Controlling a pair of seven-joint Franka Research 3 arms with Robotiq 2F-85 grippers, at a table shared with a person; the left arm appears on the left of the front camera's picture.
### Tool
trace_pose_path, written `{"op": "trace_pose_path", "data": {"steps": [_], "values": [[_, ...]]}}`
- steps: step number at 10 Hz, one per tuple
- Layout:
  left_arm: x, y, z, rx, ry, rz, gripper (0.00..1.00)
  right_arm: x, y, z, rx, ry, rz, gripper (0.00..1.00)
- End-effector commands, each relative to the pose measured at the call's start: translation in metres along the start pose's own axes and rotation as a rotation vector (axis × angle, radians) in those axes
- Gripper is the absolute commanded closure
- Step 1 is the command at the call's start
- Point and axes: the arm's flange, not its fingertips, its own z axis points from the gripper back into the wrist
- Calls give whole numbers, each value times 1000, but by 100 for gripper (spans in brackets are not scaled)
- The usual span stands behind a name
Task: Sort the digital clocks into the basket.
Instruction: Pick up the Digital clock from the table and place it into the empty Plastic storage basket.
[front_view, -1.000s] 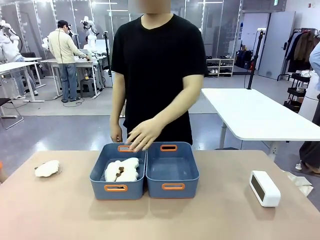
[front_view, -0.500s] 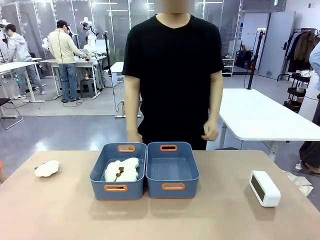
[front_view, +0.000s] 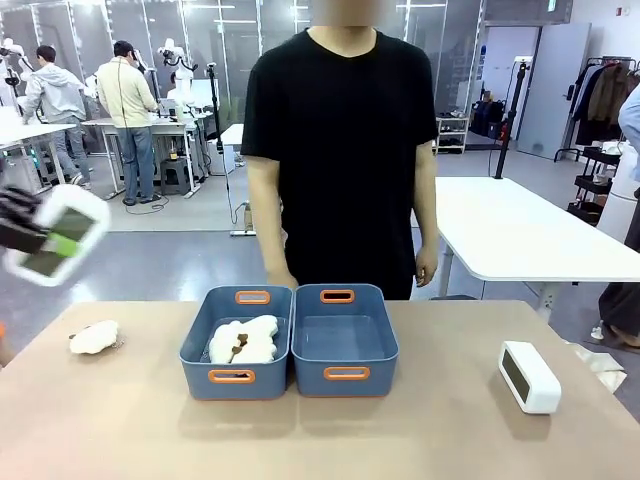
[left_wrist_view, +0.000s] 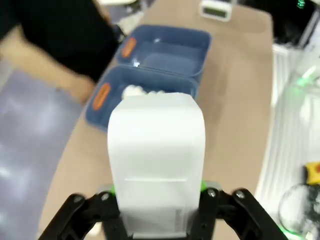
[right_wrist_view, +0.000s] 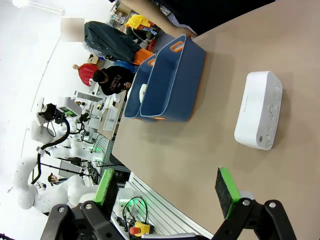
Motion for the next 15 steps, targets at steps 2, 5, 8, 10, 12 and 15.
{"op": "trace_pose_path", "data": {"steps": [2,5,8,10,12,15], "values": [[87,-38,-102,-28,74,-169,100,1,1,1,14,-12,7,0],[146,-82,-230,117,168,-272,100,1,1,1,14,-12,7,0],[185,-97,-323,126,165,-386,100,1,1,1,14,-12,7,0],[187,-95,-364,160,225,-536,100,1,1,1,14,-12,7,0],[178,-85,-399,91,327,-523,100,1,1,1,14,-12,7,0],[175,-93,-421,-3,364,-518,100,1,1,1,14,-12,7,0]]}}
